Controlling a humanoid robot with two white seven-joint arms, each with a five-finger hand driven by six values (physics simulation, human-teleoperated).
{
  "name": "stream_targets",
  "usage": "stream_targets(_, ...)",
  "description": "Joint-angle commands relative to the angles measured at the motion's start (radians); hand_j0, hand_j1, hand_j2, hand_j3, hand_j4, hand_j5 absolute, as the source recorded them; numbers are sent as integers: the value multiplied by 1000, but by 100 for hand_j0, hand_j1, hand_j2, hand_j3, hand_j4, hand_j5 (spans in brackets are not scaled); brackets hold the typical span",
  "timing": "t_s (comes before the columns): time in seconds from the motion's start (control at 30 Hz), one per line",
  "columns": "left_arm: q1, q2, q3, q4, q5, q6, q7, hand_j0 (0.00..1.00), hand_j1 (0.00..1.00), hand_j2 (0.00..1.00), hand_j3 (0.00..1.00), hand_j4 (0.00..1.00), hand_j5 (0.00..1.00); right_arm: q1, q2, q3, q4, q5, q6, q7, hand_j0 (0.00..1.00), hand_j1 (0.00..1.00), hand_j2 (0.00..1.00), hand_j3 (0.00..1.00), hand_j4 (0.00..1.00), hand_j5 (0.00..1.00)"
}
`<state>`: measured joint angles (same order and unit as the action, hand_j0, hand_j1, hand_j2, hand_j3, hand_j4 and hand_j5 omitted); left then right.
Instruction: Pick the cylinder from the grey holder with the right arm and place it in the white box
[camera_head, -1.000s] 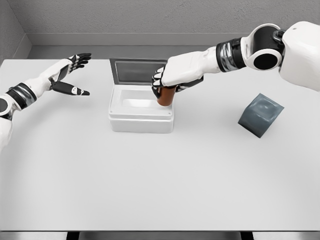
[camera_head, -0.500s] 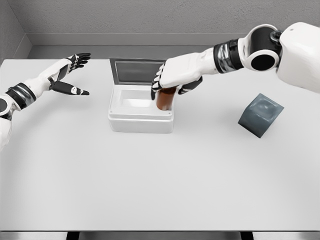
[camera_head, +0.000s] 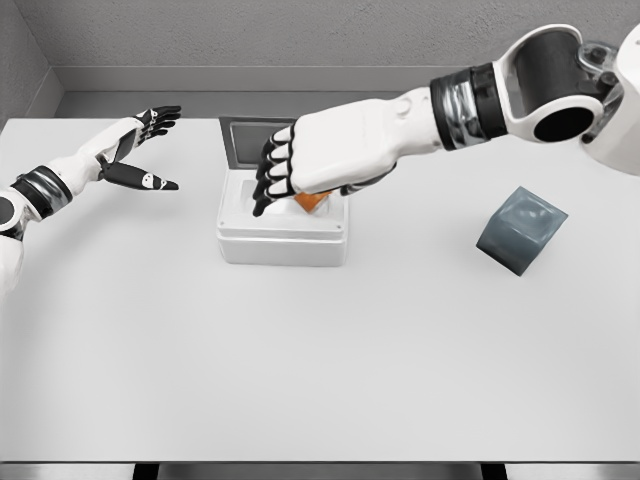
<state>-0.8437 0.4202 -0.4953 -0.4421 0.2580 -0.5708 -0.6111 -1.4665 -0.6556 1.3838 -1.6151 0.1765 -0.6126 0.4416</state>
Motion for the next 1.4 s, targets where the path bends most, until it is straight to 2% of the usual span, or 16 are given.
stream_targets(0.0,0,0,3,-1,7,2,0,100,100,100,100,100,100,0,-18,-6,-28,-6,2,0,91,91,91,91,91,91)
stream_targets(0.53,0,0,3,-1,7,2,0,100,100,100,100,100,100,-31,-19,0,-37,-6,2,-1,89,89,89,89,89,89)
stream_targets(1.0,-2,0,3,-1,6,2,0,100,100,100,100,100,100,-37,-67,-15,-51,-9,2,-7,89,89,89,89,89,89)
stream_targets(1.2,-11,0,1,-13,7,2,0,100,100,100,100,100,100,-38,-111,-11,-57,-14,2,-11,90,90,90,90,90,90)
stream_targets(1.37,-28,-18,1,-10,6,3,0,100,100,100,100,100,100,-55,-213,-8,-57,-15,2,-14,90,90,90,90,90,90)
